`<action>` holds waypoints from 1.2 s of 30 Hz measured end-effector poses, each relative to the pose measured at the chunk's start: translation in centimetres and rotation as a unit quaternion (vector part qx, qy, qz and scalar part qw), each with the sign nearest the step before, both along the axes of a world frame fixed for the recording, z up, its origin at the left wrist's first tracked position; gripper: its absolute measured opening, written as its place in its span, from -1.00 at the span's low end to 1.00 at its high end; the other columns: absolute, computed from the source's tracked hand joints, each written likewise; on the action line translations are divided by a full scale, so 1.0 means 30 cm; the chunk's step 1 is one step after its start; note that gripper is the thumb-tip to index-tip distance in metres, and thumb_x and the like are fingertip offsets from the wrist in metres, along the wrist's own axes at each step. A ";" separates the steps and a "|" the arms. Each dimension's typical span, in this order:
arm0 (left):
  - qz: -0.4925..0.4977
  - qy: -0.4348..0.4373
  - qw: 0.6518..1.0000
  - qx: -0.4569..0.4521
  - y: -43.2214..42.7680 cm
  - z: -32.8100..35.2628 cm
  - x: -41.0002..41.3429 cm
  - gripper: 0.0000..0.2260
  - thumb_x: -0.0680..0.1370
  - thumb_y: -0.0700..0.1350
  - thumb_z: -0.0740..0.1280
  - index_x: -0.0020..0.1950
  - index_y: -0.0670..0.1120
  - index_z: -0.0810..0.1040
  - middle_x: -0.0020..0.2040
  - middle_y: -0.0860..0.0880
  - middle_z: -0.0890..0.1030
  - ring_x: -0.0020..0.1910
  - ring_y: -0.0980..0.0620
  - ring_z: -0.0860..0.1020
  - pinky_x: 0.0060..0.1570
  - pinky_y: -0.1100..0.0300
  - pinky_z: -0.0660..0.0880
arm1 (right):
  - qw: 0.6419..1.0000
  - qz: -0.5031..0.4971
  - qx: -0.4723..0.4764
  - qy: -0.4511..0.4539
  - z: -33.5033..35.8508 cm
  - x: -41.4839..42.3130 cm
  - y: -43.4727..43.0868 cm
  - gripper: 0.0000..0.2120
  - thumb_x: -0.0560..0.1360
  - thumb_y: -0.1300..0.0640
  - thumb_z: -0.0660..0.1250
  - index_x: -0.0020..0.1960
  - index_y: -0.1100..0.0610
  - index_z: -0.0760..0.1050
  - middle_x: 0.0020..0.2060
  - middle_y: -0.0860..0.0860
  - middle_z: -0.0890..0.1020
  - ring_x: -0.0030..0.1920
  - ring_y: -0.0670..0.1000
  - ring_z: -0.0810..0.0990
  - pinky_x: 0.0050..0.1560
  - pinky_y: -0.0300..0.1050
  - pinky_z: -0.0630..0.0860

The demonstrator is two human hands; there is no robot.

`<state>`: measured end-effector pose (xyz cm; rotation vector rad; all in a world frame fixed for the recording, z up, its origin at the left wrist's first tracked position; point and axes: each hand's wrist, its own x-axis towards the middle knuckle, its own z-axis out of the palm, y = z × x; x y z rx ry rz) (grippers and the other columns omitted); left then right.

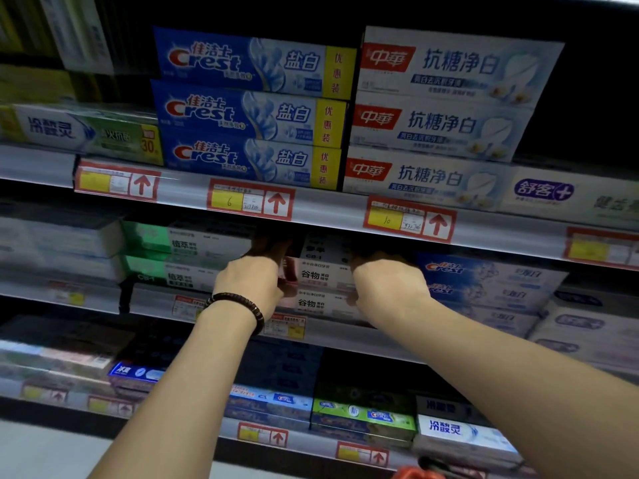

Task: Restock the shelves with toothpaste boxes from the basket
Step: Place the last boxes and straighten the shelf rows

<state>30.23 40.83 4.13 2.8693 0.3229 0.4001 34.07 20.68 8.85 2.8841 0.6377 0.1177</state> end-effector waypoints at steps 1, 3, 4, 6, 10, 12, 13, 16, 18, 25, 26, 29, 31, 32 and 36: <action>0.000 -0.006 1.000 0.001 0.000 -0.001 -0.001 -0.15 0.53 0.03 0.51 0.61 0.38 0.02 0.65 0.00 0.23 0.27 -0.24 0.59 0.12 -0.15 0.63 | 1.000 0.001 0.002 0.000 0.001 -0.002 -0.002 -0.60 0.59 0.15 0.47 0.39 0.11 0.49 0.17 0.14 0.57 0.15 0.26 0.58 -0.08 0.10 0.53; 0.004 -0.013 1.000 0.000 -0.003 0.003 -0.008 -0.17 0.53 0.09 0.52 0.61 0.37 0.06 0.63 0.01 0.27 0.27 -0.23 0.60 0.12 -0.16 0.63 | 1.000 0.006 0.010 0.002 0.005 -0.006 -0.006 -0.65 0.60 0.15 0.45 0.35 0.12 0.52 0.08 0.12 0.54 0.06 0.23 0.55 -0.07 0.10 0.54; 0.009 -0.013 1.000 0.005 -0.005 0.006 -0.012 -0.19 0.52 0.11 0.52 0.61 0.37 0.08 0.62 0.01 0.30 0.26 -0.23 0.60 0.11 -0.15 0.63 | 1.000 0.009 0.014 0.003 0.007 -0.008 -0.008 -0.68 0.60 0.15 0.44 0.33 0.13 0.53 0.03 0.11 0.51 0.01 0.21 0.52 -0.08 0.09 0.54; 0.023 -0.013 0.999 0.023 -0.011 0.012 -0.019 -0.21 0.52 0.13 0.51 0.61 0.37 0.11 0.55 -0.02 0.40 0.23 -0.24 0.61 0.07 -0.12 0.64 | 1.000 0.015 0.017 0.001 0.008 -0.010 -0.010 -0.74 0.60 0.15 0.43 0.27 0.13 0.56 -0.05 0.08 0.47 -0.06 0.20 0.49 -0.09 0.10 0.55; 0.064 -0.013 0.997 0.048 -0.019 0.017 -0.023 -0.37 0.51 0.15 0.51 0.53 0.29 0.35 0.24 -0.08 0.64 0.07 -0.22 0.65 -0.04 -0.06 0.66 | 0.999 0.023 0.006 -0.027 0.002 -0.020 -0.005 -0.79 0.56 0.26 0.45 0.19 0.14 0.59 -0.12 0.07 0.50 -0.11 0.23 0.57 -0.16 0.12 0.58; 0.077 -0.012 0.996 0.047 -0.031 0.028 -0.023 -0.51 0.50 0.15 0.52 0.41 0.17 0.53 0.17 -0.08 0.67 0.03 -0.21 0.66 -0.06 -0.03 0.65 | 0.999 0.026 -0.003 -0.033 0.004 -0.024 -0.002 -0.77 0.55 0.30 0.45 0.18 0.14 0.58 -0.14 0.07 0.50 -0.15 0.22 0.55 -0.21 0.11 0.54; 0.080 -0.008 0.996 0.046 -0.036 0.033 -0.026 -0.53 0.49 0.15 0.52 0.38 0.15 0.55 0.15 -0.08 0.67 0.02 -0.21 0.66 -0.07 -0.02 0.65 | 0.999 0.028 -0.007 -0.035 0.005 -0.025 0.000 -0.76 0.54 0.31 0.44 0.18 0.14 0.58 -0.15 0.08 0.50 -0.17 0.22 0.54 -0.22 0.10 0.52; 0.084 -0.002 0.996 0.043 -0.042 0.038 -0.030 -0.56 0.49 0.16 0.52 0.34 0.13 0.59 0.09 -0.08 0.67 -0.01 -0.21 0.67 -0.12 0.00 0.62 | 0.999 0.032 -0.010 -0.043 0.009 -0.020 -0.001 -0.76 0.53 0.34 0.44 0.17 0.15 0.59 -0.19 0.08 0.50 -0.19 0.24 0.56 -0.24 0.11 0.53; 0.081 -0.001 0.996 0.041 -0.043 0.036 -0.032 -0.53 0.50 0.19 0.51 0.37 0.12 0.56 0.12 -0.08 0.66 0.00 -0.20 0.66 -0.15 0.03 0.57 | 0.999 0.031 -0.007 -0.042 0.006 -0.016 -0.002 -0.77 0.53 0.32 0.46 0.15 0.15 0.59 -0.19 0.08 0.50 -0.18 0.24 0.58 -0.22 0.11 0.55; 0.039 0.010 0.998 0.048 -0.039 0.038 -0.029 -0.31 0.56 0.14 0.46 0.60 0.23 0.18 0.30 -0.12 0.59 0.14 -0.24 0.62 -0.03 -0.05 0.63 | 1.000 0.018 0.016 -0.013 0.009 0.004 -0.003 -0.79 0.60 0.09 0.45 0.20 0.12 0.57 -0.08 0.07 0.48 -0.08 0.21 0.54 -0.14 0.11 0.57; 0.038 0.017 0.998 0.045 -0.037 0.042 -0.026 -0.30 0.56 0.13 0.46 0.61 0.23 0.16 0.34 -0.12 0.57 0.16 -0.24 0.61 -0.02 -0.05 0.63 | 1.000 0.015 0.018 -0.005 0.014 0.007 -0.002 -0.77 0.60 0.09 0.44 0.22 0.12 0.56 -0.06 0.07 0.48 -0.07 0.20 0.53 -0.14 0.10 0.56; 0.027 0.024 0.999 0.023 -0.027 0.053 -0.020 -0.22 0.53 0.13 0.49 0.63 0.27 0.11 0.51 -0.09 0.42 0.25 -0.25 0.58 0.06 -0.07 0.63 | 1.000 0.005 0.019 0.022 0.026 0.016 0.004 -0.68 0.59 0.02 0.45 0.29 0.09 0.53 0.00 0.06 0.48 -0.01 0.18 0.52 -0.11 0.06 0.53; 0.024 0.030 0.999 0.004 -0.015 0.059 -0.015 -0.18 0.51 0.15 0.51 0.63 0.30 0.10 0.57 -0.06 0.34 0.30 -0.26 0.55 0.14 -0.10 0.62 | 0.999 -0.004 0.018 0.042 0.032 0.022 0.007 -0.63 0.59 -0.03 0.46 0.32 0.08 0.50 0.03 0.06 0.46 0.03 0.19 0.50 -0.08 0.06 0.53; 0.025 0.033 0.999 0.000 -0.011 0.059 -0.013 -0.17 0.51 0.15 0.52 0.63 0.32 0.08 0.58 -0.06 0.34 0.31 -0.26 0.55 0.15 -0.11 0.62 | 0.999 -0.007 0.018 0.046 0.033 0.025 0.008 -0.62 0.59 -0.03 0.46 0.33 0.08 0.49 0.04 0.06 0.46 0.05 0.19 0.51 -0.07 0.06 0.54; 0.031 0.033 0.999 0.023 -0.009 0.049 -0.006 -0.18 0.54 0.10 0.50 0.63 0.33 0.04 0.58 -0.09 0.32 0.28 -0.27 0.57 0.13 -0.11 0.62 | 1.000 -0.005 0.005 0.020 0.026 0.025 0.011 -0.56 0.59 0.05 0.47 0.40 0.09 0.45 0.16 0.12 0.51 0.20 0.25 0.56 0.01 0.12 0.59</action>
